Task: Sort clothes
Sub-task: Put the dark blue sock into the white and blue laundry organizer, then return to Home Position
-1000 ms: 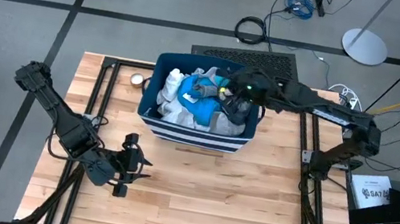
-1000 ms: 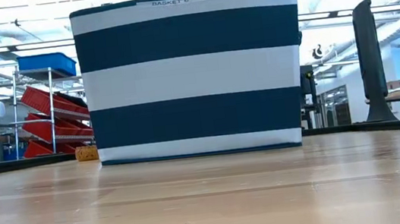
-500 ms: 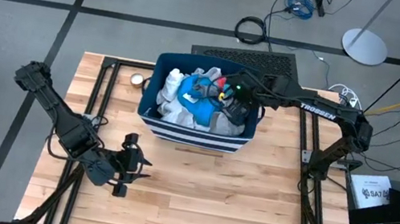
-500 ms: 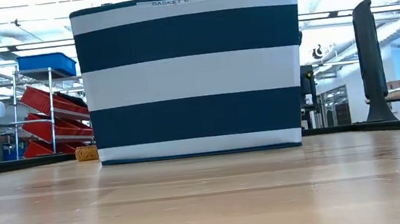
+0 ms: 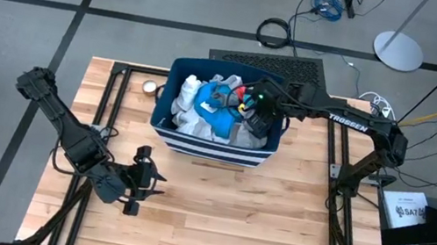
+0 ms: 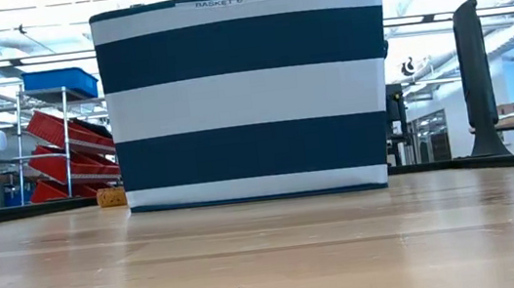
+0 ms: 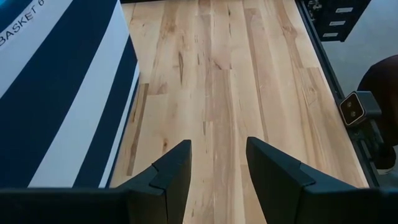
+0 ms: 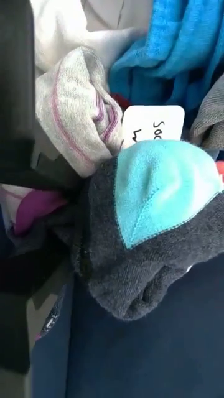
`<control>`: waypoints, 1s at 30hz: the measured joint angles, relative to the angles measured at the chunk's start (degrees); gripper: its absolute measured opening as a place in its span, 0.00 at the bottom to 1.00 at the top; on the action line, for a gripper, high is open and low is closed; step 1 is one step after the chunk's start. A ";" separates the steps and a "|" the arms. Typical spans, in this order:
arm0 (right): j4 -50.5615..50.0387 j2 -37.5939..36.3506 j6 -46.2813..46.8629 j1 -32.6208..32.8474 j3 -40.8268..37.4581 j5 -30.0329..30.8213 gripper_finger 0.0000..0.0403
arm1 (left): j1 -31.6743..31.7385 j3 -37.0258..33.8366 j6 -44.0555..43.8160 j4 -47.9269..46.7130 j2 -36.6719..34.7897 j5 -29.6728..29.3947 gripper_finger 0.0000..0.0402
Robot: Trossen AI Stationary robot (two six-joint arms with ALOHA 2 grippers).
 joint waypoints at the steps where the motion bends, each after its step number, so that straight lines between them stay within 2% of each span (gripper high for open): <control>1: -0.01 -0.01 0.00 0.00 0.00 0.00 0.34 | -0.02 0.00 0.00 0.01 0.00 -0.01 0.41; 7: -1.54 -0.55 -1.14 0.00 1.33 -0.30 0.43 | -0.01 0.00 0.04 -0.01 0.00 -0.01 0.41; 12: -5.78 -0.63 -1.57 0.02 7.94 -0.80 0.46 | 0.00 0.00 0.04 -0.02 0.00 0.00 0.41; 20: -12.54 -0.66 1.89 0.57 21.83 -11.61 0.46 | -0.02 0.00 1.46 0.12 0.00 -0.29 0.41; 24: -16.86 -1.18 3.69 3.60 26.44 -12.06 0.46 | -0.02 0.00 2.57 0.06 0.00 -2.62 0.41; 30: -20.30 -4.28 5.97 9.53 26.82 -12.02 0.45 | -0.02 0.00 2.99 -0.37 0.00 -2.93 0.41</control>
